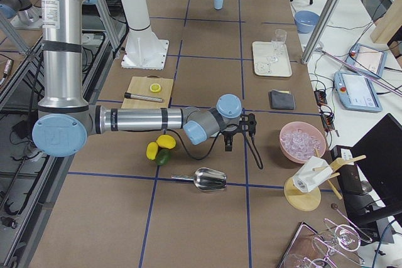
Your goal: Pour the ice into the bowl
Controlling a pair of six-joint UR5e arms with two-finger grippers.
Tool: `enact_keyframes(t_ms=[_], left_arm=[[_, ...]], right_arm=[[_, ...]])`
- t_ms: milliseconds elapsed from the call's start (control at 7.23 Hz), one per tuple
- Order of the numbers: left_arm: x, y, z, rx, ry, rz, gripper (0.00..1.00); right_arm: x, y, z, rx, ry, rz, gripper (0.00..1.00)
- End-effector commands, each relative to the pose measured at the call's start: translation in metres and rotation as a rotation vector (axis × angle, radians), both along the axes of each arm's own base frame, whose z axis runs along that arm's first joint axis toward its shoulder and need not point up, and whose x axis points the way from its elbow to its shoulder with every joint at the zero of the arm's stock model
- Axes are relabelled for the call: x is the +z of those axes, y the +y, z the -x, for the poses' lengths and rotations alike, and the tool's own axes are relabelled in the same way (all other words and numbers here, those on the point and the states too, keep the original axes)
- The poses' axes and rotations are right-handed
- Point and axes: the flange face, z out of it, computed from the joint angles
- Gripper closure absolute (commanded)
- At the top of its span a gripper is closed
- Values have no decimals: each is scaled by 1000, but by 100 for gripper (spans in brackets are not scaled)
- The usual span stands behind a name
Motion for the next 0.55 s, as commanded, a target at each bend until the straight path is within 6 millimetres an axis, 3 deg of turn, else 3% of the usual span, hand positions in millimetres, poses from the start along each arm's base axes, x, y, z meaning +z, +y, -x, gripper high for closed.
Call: enact_keyframes(t_ms=[0,138,415], left_arm=[[-17,20,-30,-59,-39,-2,0],[-19,26,-30,-66,-36,5,0],[-21,29,-32,-63,-31,7,0]], right_arm=[[-15,23,81,74,-25,-7,0],[2,45,85,50,-20,0,0],[21,66,75,40,-10,15,1]])
